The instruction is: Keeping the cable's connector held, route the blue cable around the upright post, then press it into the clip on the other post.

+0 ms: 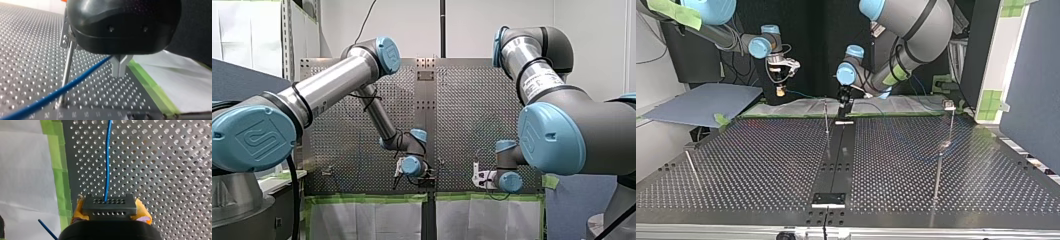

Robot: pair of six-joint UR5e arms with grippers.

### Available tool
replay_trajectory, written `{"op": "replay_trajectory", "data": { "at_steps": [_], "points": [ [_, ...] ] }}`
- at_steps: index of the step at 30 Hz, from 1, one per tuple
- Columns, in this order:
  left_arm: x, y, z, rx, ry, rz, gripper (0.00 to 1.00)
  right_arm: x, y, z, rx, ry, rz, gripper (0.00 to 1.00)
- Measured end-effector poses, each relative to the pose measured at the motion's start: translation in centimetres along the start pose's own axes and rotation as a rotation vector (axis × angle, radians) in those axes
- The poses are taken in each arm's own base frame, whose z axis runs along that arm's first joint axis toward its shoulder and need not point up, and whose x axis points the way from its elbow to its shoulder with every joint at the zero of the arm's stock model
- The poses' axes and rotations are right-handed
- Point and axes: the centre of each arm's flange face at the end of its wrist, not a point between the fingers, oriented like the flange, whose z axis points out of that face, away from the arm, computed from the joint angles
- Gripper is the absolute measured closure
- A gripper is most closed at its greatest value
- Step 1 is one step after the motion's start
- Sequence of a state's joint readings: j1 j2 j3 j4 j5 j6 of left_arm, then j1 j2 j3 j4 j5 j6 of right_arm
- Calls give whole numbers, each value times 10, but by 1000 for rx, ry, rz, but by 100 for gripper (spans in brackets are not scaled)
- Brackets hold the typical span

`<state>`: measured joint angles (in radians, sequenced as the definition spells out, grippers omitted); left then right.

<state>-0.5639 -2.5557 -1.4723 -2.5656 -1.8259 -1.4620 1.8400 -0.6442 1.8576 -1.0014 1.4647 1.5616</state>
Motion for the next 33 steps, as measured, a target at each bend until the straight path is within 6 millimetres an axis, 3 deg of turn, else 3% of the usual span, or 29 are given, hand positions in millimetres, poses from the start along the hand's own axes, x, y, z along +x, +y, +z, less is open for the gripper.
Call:
{"op": "replay_trajectory", "data": {
  "at_steps": [11, 18, 23, 33],
  "points": [
    [6, -15, -14, 61, 71, 64, 100, -3, -3, -4, 5, -47, -72, 100],
    [8, -20, -21, 84, 104, 81, 100, 11, -3, -8, 7, -35, -85, 100],
    [1, -27, -25, 101, 93, 83, 100, 33, 0, -6, 4, -2, -58, 100],
    [-18, -32, -29, 108, 67, 80, 100, 38, -2, -4, 34, 16, -4, 100]
  ]
}}
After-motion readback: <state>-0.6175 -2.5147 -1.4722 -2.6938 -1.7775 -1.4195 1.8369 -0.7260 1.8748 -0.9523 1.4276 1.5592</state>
